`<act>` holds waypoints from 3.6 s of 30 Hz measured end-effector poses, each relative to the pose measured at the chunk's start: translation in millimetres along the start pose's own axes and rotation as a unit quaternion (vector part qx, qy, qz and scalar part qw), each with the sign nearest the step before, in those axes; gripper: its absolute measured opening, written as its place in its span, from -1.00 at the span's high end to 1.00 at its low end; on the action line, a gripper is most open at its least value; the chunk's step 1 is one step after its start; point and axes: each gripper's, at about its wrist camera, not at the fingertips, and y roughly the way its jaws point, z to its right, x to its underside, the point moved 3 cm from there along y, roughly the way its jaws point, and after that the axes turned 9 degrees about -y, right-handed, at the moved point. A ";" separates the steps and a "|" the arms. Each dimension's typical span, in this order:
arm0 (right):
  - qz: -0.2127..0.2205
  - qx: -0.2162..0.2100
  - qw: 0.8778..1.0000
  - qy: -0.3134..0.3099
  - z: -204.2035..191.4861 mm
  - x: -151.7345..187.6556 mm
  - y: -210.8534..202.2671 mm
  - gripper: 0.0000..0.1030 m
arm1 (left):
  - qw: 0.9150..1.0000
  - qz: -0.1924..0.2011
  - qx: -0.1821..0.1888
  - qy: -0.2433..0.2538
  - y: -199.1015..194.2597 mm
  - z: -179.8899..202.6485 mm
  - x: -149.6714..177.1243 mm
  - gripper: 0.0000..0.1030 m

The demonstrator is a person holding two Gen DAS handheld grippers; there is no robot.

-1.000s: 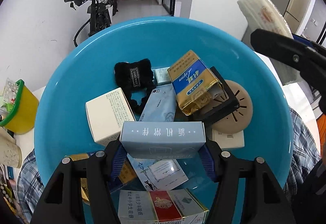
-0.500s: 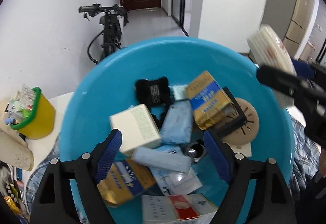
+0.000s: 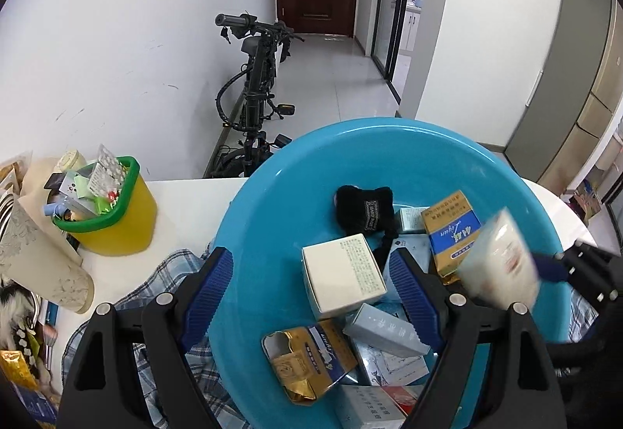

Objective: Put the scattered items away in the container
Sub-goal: 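Lower the grey-blue box into the basin with the left tool while the right tool lowers the tissue pack, then open both tools to release the items into the basin, then withdraw both tools from the basin back toward the remaining items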

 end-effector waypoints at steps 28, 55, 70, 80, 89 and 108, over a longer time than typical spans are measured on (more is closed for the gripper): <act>0.032 0.055 0.996 0.056 30.9 -4.4 -22.3 -0.53 | 1.000 0.019 0.003 0.008 -6.8 10.4 2.1 -0.64; 0.300 0.193 0.926 0.121 62.7 -9.6 -156.2 -0.99 | 0.962 0.267 0.041 0.036 -117.3 26.2 -2.0 -1.00; 0.325 0.204 0.914 0.128 64.8 -5.5 -165.9 -0.99 | 0.937 0.347 0.040 0.021 -157.5 23.6 3.6 -1.00; 0.330 0.205 0.913 0.125 61.9 -2.8 -169.7 -0.99 | 0.938 0.342 0.047 0.035 -164.1 29.7 7.0 -1.00; 0.326 0.202 0.915 0.122 62.0 -3.9 -168.6 -0.99 | 0.940 0.333 0.048 0.048 -162.6 37.0 10.7 -1.00; 0.321 0.201 0.919 0.108 62.0 2.1 -168.0 -0.99 | 0.941 0.329 0.054 0.052 -165.6 40.1 16.7 -1.00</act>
